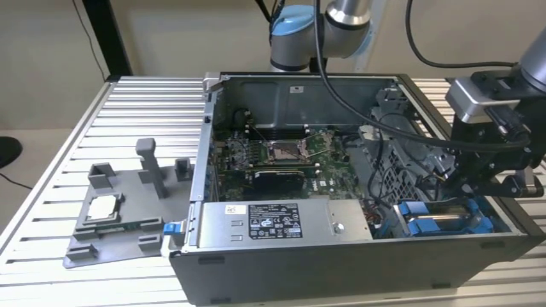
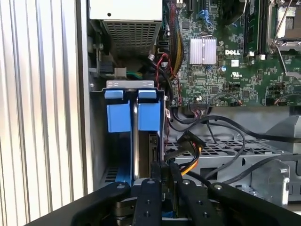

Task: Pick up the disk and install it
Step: 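Insert the first disk wire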

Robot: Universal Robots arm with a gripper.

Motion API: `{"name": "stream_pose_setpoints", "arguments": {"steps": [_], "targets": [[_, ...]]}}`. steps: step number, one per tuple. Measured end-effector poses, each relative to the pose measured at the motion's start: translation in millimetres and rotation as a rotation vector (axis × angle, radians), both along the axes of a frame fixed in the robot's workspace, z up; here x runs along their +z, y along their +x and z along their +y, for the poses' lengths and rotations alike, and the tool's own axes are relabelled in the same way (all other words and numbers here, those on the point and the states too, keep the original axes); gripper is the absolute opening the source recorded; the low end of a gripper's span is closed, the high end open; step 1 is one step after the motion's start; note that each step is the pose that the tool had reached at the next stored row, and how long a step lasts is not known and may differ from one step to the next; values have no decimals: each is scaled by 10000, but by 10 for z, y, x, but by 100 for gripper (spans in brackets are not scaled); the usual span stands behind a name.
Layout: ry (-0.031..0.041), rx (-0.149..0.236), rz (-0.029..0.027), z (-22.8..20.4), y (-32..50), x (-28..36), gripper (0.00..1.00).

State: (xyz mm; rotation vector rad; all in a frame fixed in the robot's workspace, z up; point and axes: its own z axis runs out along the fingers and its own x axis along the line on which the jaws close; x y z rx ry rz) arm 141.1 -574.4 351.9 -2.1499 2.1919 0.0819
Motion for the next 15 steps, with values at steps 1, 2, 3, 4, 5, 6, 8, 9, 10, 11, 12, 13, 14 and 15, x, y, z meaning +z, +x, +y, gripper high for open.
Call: {"name": "stream_pose_setpoints", "arguments": {"steps": [1,2,3,4,5,6,8,9,10,11,12,13,14,15], "targets": [[8,1,-2,0,1,-9,0],[6,2,-9,0,2,-13,0],[5,6,-10,-1,3,-13,0],[6,6,-10,0,4,-13,0],[6,9,-11,0,4,-13,0],[7,9,-11,0,4,-14,0],[11,10,-17,0,5,-23,0],[13,12,-18,0,9,-32,0],[11,12,-19,0,13,-42,0],[8,12,-19,0,17,-54,0],[10,17,-20,-1,22,-68,0],[8,22,-20,0,27,-79,0],[9,24,-20,-1,31,-85,0],[7,25,-20,-2,36,-87,0]]}}
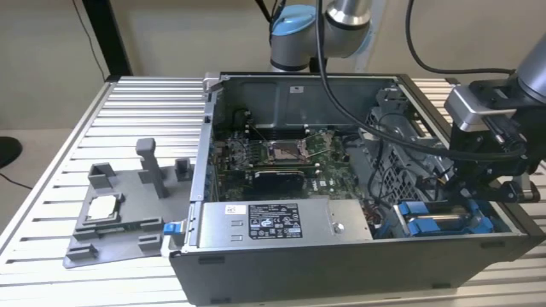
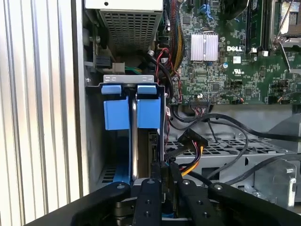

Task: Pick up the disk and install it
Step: 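Insert the first disk wire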

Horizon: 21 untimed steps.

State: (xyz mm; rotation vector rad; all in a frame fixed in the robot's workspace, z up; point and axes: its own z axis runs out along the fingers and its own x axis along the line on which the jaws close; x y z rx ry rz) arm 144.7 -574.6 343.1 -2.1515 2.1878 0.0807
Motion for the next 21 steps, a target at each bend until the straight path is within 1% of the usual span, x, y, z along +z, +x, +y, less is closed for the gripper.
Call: {"name": "stream_pose_setpoints", "arguments": {"steps": [8,12,14,18,21], "targets": [[1,11,0,-1,10,-1,0],[0,11,0,-10,10,-1,0],[1,11,0,-18,10,-2,0],[-1,11,1,-50,11,-1,0],[0,11,1,-55,11,-2,0]]}}
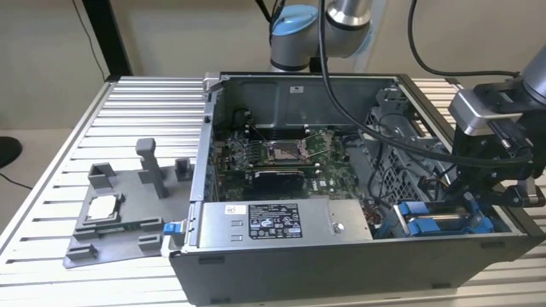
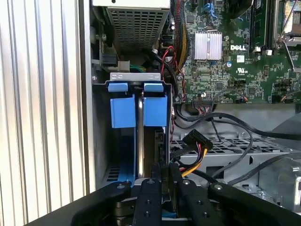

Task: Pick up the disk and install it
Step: 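Insert the first disk wire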

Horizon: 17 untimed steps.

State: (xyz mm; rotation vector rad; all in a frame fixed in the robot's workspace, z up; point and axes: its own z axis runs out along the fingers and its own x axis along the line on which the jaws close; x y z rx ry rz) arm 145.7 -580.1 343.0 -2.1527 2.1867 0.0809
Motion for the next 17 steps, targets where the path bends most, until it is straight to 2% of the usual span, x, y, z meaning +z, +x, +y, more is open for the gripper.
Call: {"name": "stream_pose_setpoints", "arguments": {"steps": [6,17], "targets": [[0,4,0,0,0,-31,0],[0,6,-1,0,11,-41,0]]}}
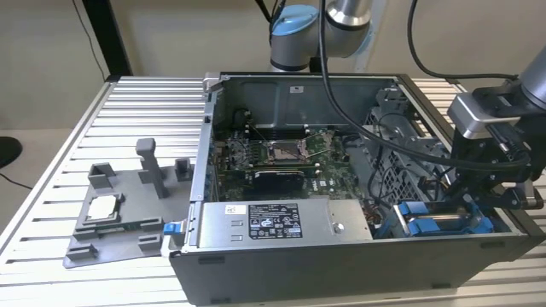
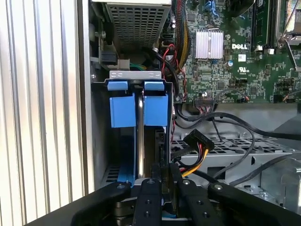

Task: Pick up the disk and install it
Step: 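Insert the first disk wire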

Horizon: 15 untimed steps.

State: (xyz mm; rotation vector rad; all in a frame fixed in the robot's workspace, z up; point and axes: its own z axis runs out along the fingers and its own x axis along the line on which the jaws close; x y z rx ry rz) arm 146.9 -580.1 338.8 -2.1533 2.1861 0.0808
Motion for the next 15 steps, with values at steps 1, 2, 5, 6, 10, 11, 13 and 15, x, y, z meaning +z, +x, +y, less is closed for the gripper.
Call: {"name": "stream_pose_setpoints", "arguments": {"steps": [1,2,5,6,10,11,13,15], "targets": [[-1,-6,0,0,0,-1,0],[0,-11,1,0,1,-2,0],[-1,-24,1,0,1,-8,0],[-1,-26,1,0,1,-11,0],[-14,-35,1,0,1,-30,0],[-24,-37,1,0,1,-36,0],[-47,-41,0,0,1,-53,0],[-80,-45,0,0,1,-69,0]]}}
